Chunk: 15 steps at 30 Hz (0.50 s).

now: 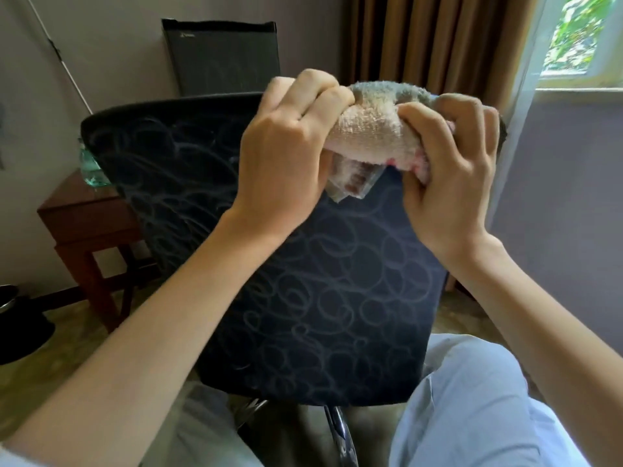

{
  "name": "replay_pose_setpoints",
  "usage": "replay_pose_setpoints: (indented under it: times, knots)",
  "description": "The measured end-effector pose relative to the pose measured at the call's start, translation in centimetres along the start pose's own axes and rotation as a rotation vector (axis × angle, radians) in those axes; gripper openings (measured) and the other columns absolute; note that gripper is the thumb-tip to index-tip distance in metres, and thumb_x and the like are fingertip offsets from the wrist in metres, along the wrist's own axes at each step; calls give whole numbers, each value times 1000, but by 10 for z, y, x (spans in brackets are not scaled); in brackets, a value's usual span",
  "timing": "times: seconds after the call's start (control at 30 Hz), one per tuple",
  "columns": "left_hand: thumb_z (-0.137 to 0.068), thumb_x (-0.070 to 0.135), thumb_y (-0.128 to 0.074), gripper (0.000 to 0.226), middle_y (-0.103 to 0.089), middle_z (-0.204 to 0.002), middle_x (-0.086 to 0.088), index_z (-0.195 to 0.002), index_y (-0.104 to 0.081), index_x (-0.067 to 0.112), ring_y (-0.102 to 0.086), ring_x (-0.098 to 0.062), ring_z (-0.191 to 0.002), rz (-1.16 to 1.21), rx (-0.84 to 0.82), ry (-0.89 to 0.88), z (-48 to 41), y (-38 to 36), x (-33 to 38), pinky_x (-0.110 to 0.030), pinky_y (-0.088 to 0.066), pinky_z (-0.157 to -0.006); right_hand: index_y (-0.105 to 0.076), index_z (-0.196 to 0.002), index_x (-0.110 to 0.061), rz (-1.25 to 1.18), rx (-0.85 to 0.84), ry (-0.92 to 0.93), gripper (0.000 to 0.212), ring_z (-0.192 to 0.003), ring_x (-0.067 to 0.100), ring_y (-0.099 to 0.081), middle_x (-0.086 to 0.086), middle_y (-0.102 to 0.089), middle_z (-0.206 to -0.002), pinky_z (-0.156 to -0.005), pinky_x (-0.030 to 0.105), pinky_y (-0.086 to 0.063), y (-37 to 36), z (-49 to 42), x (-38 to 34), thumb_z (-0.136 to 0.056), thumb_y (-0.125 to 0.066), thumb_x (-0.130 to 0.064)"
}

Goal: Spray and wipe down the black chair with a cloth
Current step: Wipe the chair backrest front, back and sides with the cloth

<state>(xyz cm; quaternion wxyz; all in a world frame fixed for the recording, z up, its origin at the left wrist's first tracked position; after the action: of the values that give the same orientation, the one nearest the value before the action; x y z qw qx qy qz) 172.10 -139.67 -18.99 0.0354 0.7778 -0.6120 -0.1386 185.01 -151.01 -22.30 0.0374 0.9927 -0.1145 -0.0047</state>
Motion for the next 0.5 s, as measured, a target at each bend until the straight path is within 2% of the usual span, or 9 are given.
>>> replay_pose_setpoints:
  times: [0.27, 0.37, 0.5]
  knots:
    - [-85, -5, -60, 19, -69, -96, -7, -96, -71, 4, -60, -27, -83, 42, 39, -111, 1, -28, 6, -29, -48, -70, -66, -111, 0, 16, 12, 32, 24, -100, 43, -52, 25, -58, -108, -96, 21, -30, -4, 6, 28, -89, -58, -1]
    - [-84, -6, -58, 19, -69, -91, -8, -92, -72, 4, -61, -26, -78, 57, 61, -137, -4, -38, 17, -29, -50, -67, -65, -111, 2, 3, 14, 21, 23, -102, 43, -51, 28, -57, -108, -96, 25, -32, 0, 8, 40, -93, -56, -8]
    - [-86, -5, -56, 20, -68, -86, -7, -87, -72, 6, -62, -25, -78, 47, 54, -151, -4, -48, 26, -29, -49, -68, -63, -111, 6, -4, -39, 23, 32, -103, 47, -50, 31, -55, -109, -98, 26, -32, 5, 10, 52, -96, -51, -19]
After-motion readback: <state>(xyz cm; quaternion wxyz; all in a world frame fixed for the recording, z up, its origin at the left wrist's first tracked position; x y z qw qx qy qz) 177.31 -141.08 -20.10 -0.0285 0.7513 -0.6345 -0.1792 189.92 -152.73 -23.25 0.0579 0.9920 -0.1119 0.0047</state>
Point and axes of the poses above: each hand's wrist, its own z-axis away from the middle knuckle, its own y-axis out of the back of the hand, x = y × z, the point moved 2 cm from there along -z, towards the middle knuckle
